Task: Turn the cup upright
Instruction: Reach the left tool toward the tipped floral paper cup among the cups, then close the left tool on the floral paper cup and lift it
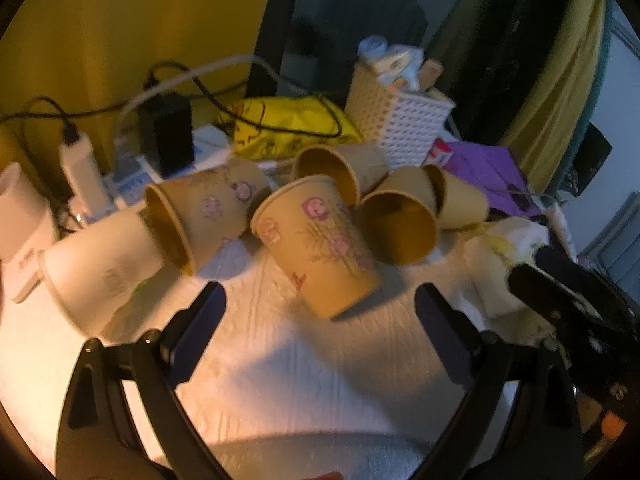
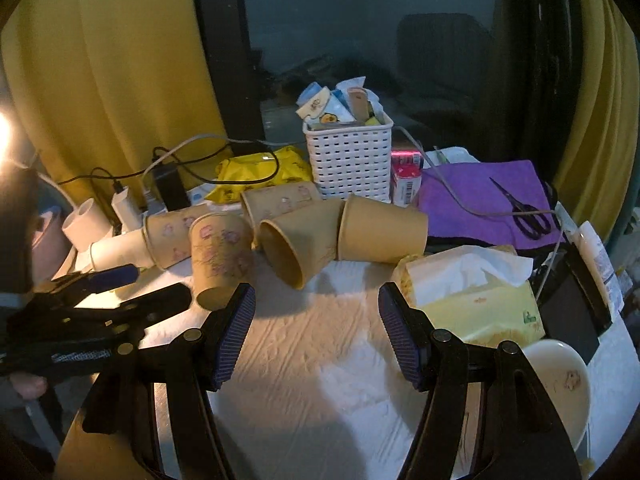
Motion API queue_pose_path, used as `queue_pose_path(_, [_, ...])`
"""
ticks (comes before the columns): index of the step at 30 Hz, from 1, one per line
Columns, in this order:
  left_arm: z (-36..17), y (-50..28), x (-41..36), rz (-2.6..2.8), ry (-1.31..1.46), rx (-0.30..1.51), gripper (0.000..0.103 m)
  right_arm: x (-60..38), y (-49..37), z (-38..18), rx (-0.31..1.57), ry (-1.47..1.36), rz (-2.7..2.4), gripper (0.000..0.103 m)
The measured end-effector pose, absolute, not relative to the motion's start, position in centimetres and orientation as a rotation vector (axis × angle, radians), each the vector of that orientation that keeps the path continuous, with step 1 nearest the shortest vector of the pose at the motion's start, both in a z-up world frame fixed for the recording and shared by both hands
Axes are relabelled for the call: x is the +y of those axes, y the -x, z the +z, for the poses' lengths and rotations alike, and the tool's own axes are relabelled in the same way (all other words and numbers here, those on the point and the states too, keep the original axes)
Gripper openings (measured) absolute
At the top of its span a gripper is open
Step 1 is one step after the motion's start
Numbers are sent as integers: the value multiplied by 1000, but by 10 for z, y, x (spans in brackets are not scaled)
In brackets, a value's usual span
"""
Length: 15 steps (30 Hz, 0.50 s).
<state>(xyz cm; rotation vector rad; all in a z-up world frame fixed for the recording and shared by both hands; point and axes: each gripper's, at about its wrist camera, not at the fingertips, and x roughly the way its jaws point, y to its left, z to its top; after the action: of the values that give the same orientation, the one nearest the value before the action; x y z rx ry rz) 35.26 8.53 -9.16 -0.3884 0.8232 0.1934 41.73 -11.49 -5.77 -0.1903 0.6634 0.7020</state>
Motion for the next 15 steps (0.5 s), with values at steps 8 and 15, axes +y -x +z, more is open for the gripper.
queue_pose_path(8, [-113,-385,92,176,446,866,83,-113,-432,-63,675,176,691,67])
queue_pose_path(15, [-121,-391,93,144,467,888,65,-112,-431,-63,681,171,686,67])
